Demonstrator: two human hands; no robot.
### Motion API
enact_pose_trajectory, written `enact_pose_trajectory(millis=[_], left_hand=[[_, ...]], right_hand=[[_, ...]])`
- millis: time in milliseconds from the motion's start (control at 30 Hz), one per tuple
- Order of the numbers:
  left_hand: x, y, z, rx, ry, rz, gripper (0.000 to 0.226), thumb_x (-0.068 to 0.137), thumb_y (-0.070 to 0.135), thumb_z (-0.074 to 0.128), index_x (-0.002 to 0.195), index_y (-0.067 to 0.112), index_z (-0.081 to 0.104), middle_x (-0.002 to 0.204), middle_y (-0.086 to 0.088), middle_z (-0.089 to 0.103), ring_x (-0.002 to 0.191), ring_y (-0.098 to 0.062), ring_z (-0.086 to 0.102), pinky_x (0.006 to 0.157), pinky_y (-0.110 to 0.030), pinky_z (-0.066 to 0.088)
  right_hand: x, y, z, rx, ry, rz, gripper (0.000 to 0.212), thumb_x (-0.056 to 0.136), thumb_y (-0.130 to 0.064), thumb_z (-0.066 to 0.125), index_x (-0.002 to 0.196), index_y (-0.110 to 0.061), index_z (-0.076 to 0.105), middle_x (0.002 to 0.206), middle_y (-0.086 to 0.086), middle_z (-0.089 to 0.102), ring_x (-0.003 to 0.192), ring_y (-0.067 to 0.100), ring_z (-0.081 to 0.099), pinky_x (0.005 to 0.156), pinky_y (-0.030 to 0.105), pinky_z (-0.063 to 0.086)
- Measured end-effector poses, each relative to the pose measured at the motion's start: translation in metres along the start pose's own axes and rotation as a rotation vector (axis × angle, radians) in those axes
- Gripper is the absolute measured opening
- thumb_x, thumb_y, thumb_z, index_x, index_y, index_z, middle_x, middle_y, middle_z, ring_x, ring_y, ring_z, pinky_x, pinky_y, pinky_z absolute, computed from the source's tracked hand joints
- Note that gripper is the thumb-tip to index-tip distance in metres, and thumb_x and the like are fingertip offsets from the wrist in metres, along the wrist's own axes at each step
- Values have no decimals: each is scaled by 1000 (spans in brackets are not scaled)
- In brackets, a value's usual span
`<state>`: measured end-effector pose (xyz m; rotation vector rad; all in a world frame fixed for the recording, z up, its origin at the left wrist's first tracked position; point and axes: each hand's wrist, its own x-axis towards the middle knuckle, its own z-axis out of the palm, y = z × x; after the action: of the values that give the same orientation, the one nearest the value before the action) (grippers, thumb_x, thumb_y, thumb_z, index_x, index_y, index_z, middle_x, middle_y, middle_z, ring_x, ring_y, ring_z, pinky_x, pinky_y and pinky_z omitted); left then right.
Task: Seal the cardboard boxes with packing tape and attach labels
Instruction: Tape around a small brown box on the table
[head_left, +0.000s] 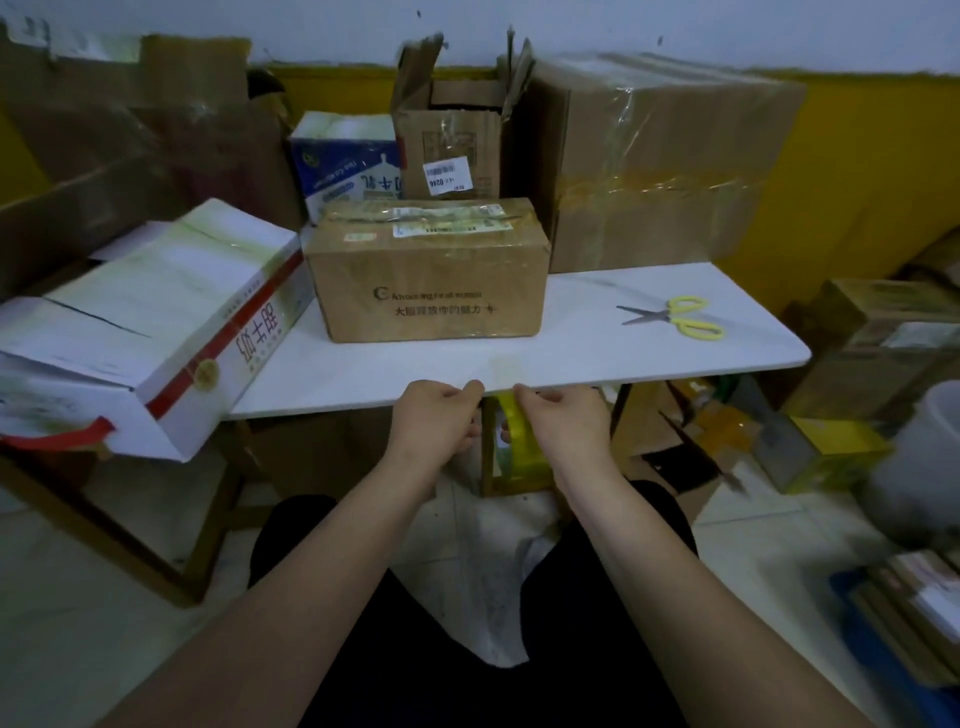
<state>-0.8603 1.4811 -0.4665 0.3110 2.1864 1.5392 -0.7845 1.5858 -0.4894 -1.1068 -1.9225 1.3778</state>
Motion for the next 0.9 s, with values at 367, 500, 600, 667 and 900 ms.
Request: enact_pose_trajectory(millis=[367, 500, 600, 667, 900], left_hand=[[1, 1, 39, -453, -46, -302, 25, 87, 29, 75, 103, 10, 71, 89, -3, 72, 75, -15, 64, 62, -25, 49], [-3, 10, 39, -480, -86, -351, 14, 89, 23, 69, 83, 11, 65, 70, -9, 61, 43, -16, 51, 53, -26, 48], [-5, 15, 34, -465, -79, -280, 13, 87, 17, 71, 77, 9, 68, 76, -14, 65, 54, -20, 58, 61, -29, 53], [-8, 20, 29, -455, -40, -182, 9, 85, 17, 76, 81, 9, 74, 77, -11, 72, 64, -20, 66, 66, -26, 57], [8, 75, 7, -365, -29, 234, 20, 87, 18, 77, 106, 13, 78, 99, 2, 78, 101, -10, 71, 94, -26, 55]], right_hand=[[-8, -11, -17, -191, 76, -151, 45, 93, -35, 65, 56, -11, 60, 56, -2, 58, 52, 6, 50, 44, 13, 32], [-23, -19, -25, -160, 85, -222, 39, 92, -34, 66, 60, -14, 61, 54, -8, 56, 49, 3, 54, 47, 7, 34], [-35, -20, -33, -75, 73, -274, 27, 93, -32, 67, 74, -13, 71, 61, -12, 62, 56, -13, 57, 49, 3, 35], [-42, -21, -38, 7, 62, -311, 25, 94, -30, 66, 82, -11, 75, 65, -7, 68, 56, -9, 61, 49, 3, 37], [-29, -59, -38, 348, 21, -338, 19, 96, -30, 64, 95, -13, 74, 69, -1, 72, 60, 9, 70, 53, 15, 48]])
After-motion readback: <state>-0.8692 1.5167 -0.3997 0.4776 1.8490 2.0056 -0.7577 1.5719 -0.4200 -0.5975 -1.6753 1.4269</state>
